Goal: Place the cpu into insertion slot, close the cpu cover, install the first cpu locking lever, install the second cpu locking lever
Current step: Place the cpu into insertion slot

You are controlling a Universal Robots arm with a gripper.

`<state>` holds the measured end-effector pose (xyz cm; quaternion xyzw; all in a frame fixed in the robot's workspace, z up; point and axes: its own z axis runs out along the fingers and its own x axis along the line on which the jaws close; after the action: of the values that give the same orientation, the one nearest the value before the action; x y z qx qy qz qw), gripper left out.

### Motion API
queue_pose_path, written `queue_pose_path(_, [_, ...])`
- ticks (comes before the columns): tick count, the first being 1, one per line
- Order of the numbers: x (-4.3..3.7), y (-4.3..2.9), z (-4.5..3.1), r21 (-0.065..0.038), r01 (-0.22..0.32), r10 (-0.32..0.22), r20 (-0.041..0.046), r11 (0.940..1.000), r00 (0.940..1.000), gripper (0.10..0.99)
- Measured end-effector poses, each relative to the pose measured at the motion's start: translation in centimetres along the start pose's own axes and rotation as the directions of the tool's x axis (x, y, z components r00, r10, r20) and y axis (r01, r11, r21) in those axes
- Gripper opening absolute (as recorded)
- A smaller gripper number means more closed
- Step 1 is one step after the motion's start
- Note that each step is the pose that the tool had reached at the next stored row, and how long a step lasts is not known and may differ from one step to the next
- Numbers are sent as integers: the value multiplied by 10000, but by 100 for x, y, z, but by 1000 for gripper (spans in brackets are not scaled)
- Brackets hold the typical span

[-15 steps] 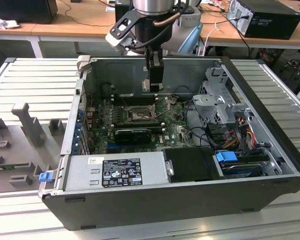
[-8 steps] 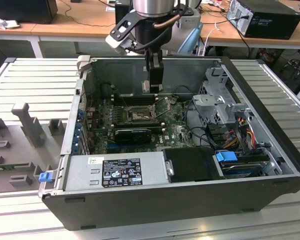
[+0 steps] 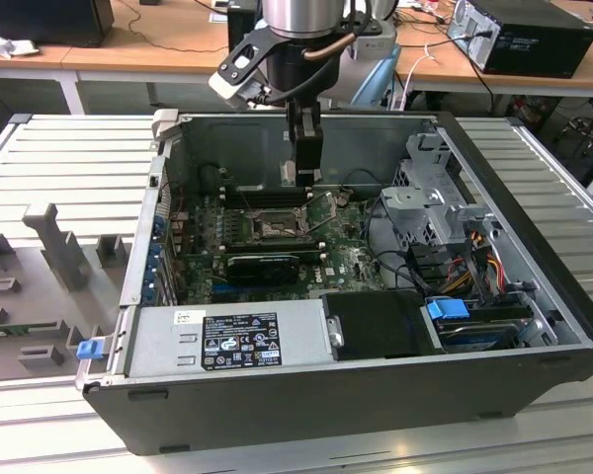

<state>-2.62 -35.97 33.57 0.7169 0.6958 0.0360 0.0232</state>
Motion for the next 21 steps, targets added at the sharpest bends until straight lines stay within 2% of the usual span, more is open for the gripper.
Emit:
queue_pose_path(12, [-1, -5, 61, 0, 0, 0, 0, 10000, 10000, 529])
queue_pose_path(15, [-2, -9, 102, 3, -5, 5, 1, 10000, 10000, 529])
queue_pose_path(21, [-4, -25, 245, 4, -8, 8, 4, 10000, 10000, 529])
